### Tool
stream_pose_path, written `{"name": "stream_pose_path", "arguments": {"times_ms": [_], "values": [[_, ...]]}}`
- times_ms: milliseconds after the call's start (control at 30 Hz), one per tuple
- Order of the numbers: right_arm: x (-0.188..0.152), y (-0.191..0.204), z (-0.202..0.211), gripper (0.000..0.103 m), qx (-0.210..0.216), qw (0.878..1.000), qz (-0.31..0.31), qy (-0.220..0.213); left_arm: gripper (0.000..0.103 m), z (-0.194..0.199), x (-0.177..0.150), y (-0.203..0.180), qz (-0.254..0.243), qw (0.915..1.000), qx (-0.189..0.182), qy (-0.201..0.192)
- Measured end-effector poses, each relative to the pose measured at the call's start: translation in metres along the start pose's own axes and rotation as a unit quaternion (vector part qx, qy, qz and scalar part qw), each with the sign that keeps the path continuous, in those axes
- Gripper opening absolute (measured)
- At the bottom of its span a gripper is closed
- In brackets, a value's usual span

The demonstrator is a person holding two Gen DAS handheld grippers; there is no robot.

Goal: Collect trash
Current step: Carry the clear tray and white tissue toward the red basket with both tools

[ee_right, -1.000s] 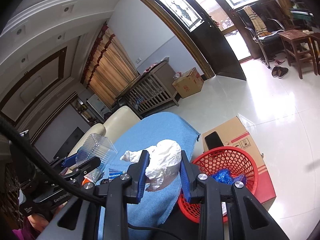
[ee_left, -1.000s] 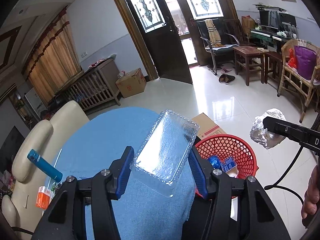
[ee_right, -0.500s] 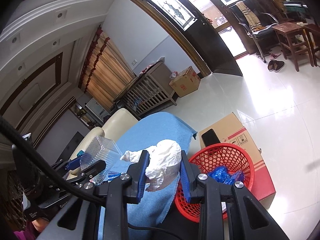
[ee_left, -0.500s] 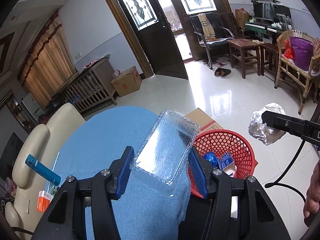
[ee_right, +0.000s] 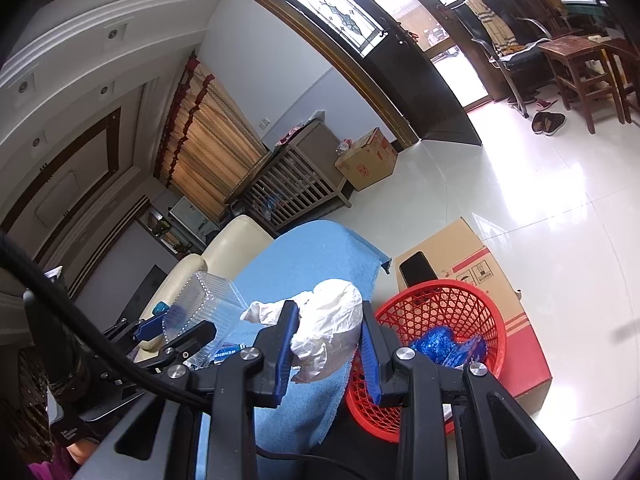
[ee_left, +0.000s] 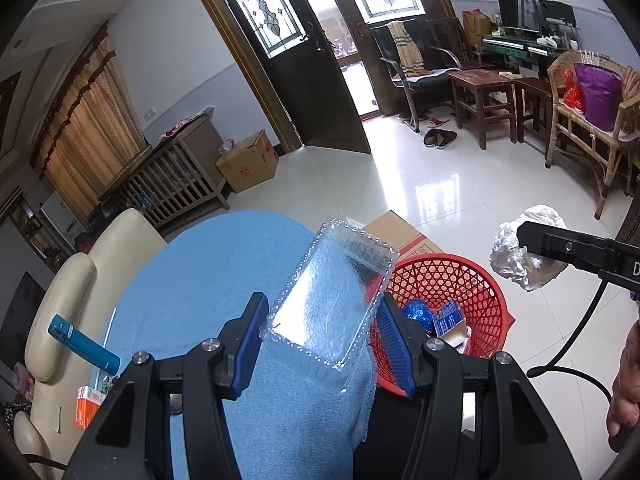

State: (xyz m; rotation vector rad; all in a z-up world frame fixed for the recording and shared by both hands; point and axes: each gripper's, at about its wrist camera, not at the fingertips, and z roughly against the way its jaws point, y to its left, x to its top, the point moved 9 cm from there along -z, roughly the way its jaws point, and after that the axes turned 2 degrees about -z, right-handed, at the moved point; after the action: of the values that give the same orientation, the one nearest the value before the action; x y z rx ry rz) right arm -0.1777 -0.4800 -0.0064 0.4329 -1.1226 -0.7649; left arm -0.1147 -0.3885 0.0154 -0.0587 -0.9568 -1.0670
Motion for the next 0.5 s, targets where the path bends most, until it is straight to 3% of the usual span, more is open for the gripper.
{"name": "stream_pose_path", "arguments": {"times_ms": [500], "values": [[-0.005,-0.009,-0.007,0.032,0.000,1.000,-0.009,0.009,0.057,-0.007,0.001,-0.013,-0.016,0.9999,-0.003,0.003]]}}
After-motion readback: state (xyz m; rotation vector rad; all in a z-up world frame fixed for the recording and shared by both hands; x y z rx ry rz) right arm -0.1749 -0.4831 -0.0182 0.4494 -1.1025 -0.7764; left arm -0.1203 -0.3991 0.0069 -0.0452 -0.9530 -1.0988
